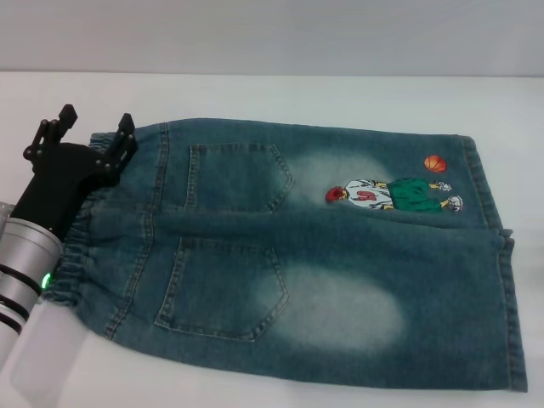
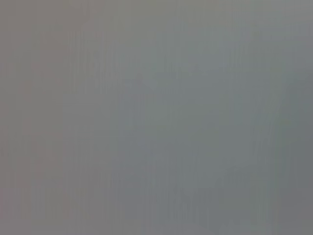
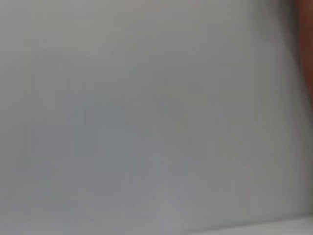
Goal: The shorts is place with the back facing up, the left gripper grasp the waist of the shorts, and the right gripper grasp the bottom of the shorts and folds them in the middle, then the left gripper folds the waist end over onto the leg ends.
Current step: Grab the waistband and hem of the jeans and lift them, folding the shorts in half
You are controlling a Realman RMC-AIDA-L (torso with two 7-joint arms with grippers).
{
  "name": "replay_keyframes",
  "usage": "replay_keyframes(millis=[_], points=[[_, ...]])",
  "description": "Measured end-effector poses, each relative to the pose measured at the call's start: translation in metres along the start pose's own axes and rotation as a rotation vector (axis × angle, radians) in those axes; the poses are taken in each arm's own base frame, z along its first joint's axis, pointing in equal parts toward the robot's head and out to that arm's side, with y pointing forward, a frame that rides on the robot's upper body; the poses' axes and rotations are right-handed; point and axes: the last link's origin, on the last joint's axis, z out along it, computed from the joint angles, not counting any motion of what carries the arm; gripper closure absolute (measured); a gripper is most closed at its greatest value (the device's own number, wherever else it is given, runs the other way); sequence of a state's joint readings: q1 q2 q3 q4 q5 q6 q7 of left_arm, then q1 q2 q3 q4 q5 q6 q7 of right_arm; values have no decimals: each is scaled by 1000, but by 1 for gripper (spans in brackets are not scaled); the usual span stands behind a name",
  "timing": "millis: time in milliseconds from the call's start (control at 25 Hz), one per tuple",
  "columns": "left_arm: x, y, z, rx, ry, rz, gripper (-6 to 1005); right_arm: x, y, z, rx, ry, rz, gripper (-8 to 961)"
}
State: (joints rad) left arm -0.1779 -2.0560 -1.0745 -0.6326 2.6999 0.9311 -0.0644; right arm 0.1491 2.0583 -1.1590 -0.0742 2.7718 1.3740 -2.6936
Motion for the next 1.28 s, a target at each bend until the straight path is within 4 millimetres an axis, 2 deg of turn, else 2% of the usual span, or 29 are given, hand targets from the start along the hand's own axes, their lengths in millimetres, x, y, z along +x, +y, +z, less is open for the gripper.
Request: replay_keyframes(millis=[280, 440, 680, 1000, 1280], points=[[1, 1, 3, -6, 0, -4, 197, -1, -16, 16, 28, 105, 89, 405], [2, 3, 6, -11, 0, -3, 197, -21, -23, 20, 33, 124, -1, 406], [1, 4, 8, -15, -10, -6, 197, -42, -25, 29, 73, 167, 11, 407], [3, 5, 8, -15, -5, -15, 197, -53, -14, 40, 181, 293, -63, 408], [2, 6, 13, -13, -37, -22, 197, -68, 21, 55, 204, 348, -135, 408]])
